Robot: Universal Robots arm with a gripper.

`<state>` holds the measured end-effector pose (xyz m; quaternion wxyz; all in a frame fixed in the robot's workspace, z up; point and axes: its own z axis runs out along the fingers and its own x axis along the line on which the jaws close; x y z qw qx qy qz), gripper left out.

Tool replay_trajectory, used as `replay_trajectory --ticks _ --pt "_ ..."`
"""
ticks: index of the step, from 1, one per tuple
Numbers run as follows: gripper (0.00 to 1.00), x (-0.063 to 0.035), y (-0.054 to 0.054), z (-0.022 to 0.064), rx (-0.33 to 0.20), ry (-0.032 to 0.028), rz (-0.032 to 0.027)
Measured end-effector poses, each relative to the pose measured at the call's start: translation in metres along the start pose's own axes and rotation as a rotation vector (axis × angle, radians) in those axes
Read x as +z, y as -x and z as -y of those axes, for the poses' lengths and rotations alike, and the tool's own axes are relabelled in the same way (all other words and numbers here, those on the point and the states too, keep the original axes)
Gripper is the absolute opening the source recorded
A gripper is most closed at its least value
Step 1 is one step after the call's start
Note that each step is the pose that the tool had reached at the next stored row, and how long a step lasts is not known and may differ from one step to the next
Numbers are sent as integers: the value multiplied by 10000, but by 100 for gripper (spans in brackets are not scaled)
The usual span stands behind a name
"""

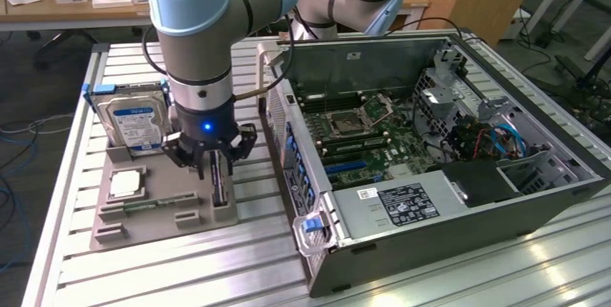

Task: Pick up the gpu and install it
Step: 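Pick up the gpu and move the gpu toward the slot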

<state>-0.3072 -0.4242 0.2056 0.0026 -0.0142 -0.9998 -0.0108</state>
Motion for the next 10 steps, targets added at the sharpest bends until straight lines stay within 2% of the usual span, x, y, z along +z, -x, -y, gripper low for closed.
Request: replay_trajectory --ticks 1,2,5,6,7,8,10 --pt "55 0 0 0 -1 0 0" --pt "48 0 0 0 -1 1 0" --pt "46 0 0 0 0 0 0" --pt "40 0 0 0 -1 1 1" --pt "40 0 0 0 0 0 1" --pt "33 0 0 0 -1 0 1" --pt "32 0 1 0 -1 0 1"
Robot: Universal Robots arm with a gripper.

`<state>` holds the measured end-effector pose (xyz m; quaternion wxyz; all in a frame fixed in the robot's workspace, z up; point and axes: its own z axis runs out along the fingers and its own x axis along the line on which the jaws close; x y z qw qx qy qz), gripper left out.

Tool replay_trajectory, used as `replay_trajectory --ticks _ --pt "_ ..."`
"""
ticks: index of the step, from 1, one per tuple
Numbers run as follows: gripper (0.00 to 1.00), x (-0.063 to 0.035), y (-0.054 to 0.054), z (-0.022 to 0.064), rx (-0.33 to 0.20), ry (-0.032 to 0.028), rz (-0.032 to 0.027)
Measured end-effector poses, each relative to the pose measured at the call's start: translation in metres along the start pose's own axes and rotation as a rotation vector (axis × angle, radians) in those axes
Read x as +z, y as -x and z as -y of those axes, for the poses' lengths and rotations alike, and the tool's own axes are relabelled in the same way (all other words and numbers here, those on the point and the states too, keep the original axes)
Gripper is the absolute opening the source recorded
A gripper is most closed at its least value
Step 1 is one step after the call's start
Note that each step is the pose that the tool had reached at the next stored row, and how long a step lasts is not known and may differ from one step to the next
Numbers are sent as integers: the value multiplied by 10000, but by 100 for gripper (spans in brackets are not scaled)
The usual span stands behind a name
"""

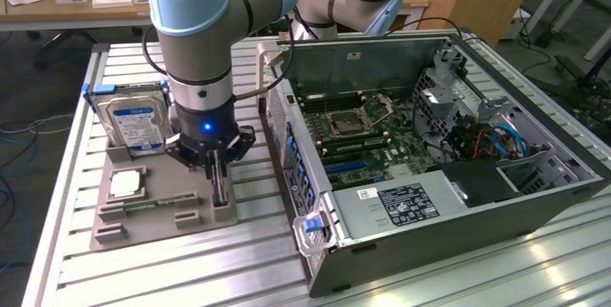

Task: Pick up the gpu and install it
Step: 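Pick up the gpu and move the gpu toward the slot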

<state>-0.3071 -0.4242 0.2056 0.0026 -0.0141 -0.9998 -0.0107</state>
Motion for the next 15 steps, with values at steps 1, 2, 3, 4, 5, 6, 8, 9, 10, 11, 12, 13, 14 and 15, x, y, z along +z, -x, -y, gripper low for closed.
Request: replay_trajectory --ticks 1,2,3,4,5,6,8,9,10,11,12,13,14,15 --pt "32 0 0 0 0 0 -1" --pt "28 0 0 0 1 1 0" --pt "28 0 1 0 0 1 -1" --pt "28 0 2 0 1 1 -1" --pt "28 0 4 0 1 1 -1" --pt "28 0 6 0 1 1 -1" --pt "28 1 9 -1 1 0 -1" --pt "28 1 10 -1 1 0 -1" --pt "28 1 11 0 1 0 -1" --pt "28 1 11 0 1 1 -1" --pt "28 1 11 0 0 1 -1" --pt "28 1 11 0 0 1 -1" --pt "28 1 11 0 0 1 -1" --pt "28 1 11 0 0 1 -1"
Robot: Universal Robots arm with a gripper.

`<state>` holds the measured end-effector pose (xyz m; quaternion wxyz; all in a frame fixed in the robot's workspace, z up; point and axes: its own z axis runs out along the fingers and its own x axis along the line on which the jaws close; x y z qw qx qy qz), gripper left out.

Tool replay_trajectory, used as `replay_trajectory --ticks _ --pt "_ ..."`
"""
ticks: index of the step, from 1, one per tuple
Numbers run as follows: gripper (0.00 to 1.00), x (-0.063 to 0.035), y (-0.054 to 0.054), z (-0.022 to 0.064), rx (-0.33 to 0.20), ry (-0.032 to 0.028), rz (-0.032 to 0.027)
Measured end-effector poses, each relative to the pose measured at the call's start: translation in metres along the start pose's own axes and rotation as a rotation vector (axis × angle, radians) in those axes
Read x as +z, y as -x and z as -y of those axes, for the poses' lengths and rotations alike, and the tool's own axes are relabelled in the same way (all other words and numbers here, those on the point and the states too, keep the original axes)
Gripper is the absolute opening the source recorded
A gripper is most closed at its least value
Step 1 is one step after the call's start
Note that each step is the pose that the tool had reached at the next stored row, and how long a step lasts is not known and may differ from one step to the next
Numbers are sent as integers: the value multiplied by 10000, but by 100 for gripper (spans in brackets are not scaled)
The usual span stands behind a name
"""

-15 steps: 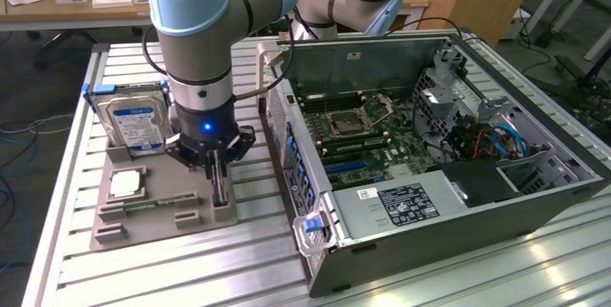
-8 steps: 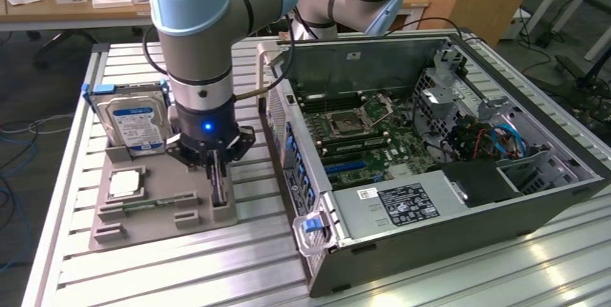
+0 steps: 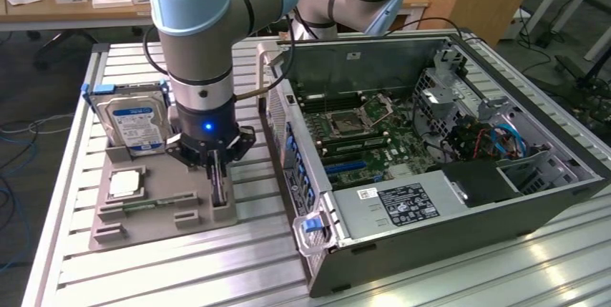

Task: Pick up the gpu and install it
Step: 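Pick up the gpu and move the gpu toward the slot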

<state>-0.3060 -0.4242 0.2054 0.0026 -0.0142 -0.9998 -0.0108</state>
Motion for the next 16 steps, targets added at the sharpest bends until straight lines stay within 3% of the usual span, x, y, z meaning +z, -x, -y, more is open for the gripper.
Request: replay_trajectory --ticks 7,16 --pt "28 -11 0 -1 0 1 1" --pt "28 -160 -1 -3 0 14 0"
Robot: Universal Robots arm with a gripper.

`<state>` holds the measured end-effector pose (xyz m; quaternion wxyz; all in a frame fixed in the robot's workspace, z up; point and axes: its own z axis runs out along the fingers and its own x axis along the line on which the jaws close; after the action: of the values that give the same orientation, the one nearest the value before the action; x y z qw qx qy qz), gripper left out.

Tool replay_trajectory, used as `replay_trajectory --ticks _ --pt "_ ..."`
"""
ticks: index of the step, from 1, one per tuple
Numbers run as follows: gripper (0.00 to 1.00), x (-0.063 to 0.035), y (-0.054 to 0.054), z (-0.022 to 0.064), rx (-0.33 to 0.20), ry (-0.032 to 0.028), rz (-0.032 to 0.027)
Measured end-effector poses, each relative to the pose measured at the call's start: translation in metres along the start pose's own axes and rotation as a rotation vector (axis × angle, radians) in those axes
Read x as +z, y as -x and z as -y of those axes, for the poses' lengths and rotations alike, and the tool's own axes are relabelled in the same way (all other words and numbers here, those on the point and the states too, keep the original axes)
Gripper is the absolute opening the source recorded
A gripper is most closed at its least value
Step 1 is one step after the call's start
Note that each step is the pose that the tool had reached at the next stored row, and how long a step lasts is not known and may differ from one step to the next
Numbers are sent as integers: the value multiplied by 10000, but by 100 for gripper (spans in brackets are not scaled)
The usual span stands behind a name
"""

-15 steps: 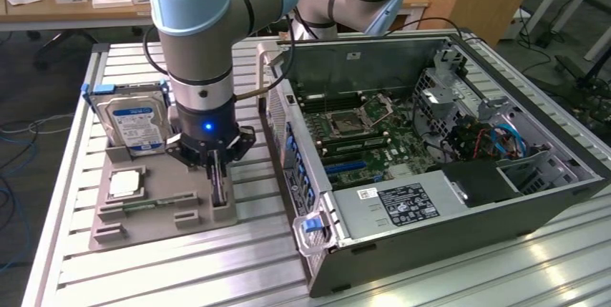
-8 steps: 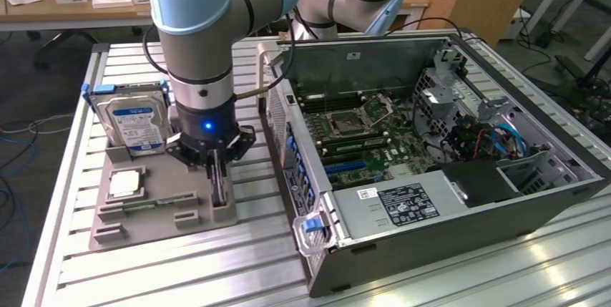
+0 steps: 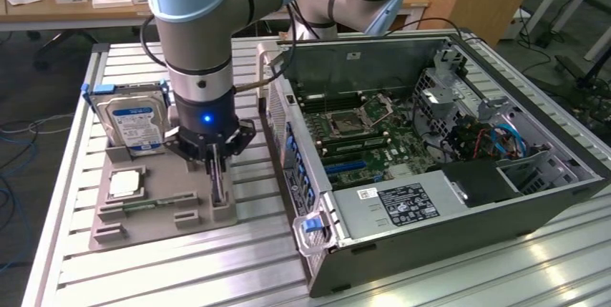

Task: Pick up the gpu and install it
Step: 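Pick up the gpu and move the gpu toward the slot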

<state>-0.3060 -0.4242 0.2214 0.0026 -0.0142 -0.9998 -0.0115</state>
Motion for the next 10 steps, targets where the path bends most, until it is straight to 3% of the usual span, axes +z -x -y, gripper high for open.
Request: replay_trajectory --ticks 10 --pt "28 -225 -1 -5 1 5 0"
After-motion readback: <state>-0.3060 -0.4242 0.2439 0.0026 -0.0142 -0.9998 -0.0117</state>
